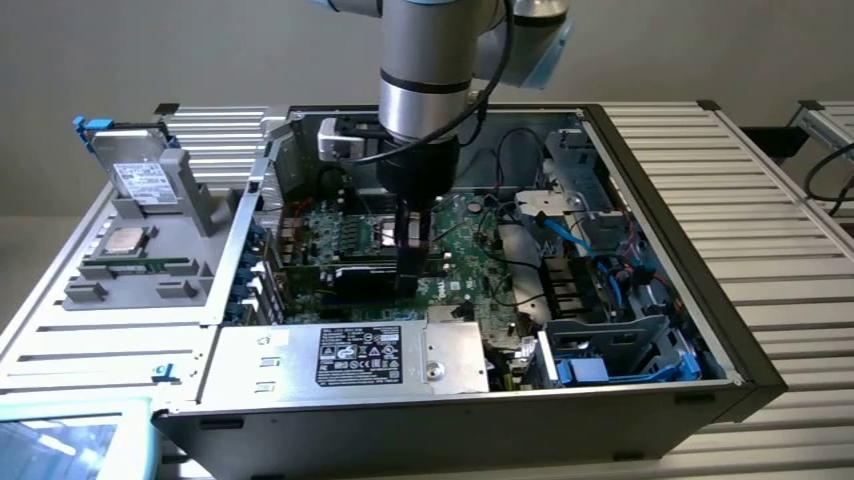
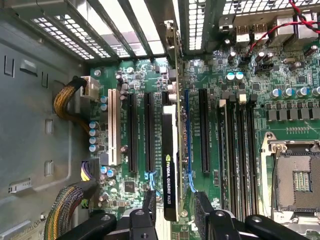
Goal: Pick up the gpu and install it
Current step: 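Insert the gpu into the slot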
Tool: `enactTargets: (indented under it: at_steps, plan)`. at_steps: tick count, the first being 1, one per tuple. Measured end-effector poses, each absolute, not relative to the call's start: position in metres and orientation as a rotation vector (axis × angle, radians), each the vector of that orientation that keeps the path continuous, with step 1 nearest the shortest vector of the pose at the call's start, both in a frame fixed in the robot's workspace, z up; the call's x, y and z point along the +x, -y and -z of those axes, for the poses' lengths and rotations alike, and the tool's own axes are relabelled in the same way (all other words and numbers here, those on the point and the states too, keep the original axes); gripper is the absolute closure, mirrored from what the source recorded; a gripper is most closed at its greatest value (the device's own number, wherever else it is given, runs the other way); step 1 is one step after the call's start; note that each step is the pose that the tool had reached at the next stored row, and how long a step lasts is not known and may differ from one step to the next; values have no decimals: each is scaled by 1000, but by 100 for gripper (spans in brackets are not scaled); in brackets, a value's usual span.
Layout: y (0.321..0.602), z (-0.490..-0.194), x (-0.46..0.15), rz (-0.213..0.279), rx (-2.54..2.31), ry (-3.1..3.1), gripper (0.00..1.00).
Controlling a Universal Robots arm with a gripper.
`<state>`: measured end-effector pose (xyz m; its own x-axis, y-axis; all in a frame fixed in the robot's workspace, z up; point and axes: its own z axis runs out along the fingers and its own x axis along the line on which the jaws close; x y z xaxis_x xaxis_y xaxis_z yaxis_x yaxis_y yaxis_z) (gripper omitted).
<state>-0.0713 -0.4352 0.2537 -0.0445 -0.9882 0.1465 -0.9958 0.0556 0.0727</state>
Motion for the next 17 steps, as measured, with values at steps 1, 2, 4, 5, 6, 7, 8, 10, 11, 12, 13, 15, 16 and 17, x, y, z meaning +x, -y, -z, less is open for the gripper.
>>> enactTargets:
  at_steps: [1,2,4,5,6,7,8,10,11,12,13,15,16,17]
  plan:
    - [434,-254,-73,-73,2056,2163,55]
    - [434,-254,-74,-74,2056,2163,55]
    - [432,-254,-77,-79,2058,2165,55]
    - [431,-254,-79,-84,2058,2166,55]
    - [430,-254,-80,-89,2059,2168,55]
    - [429,-254,-82,-96,2059,2169,55]
    - [428,-254,-83,-104,2060,2170,55]
    - [426,-254,-86,-119,2059,2172,55]
    - [426,-254,-88,-125,2059,2172,55]
    - [426,-254,-90,-128,2058,2171,55]
    - [426,-254,-92,-131,2057,2170,55]
    - [426,-254,-94,-135,2055,2167,55]
    - [426,-254,-96,-136,2055,2167,55]
    - [426,-254,-99,-136,2055,2167,55]
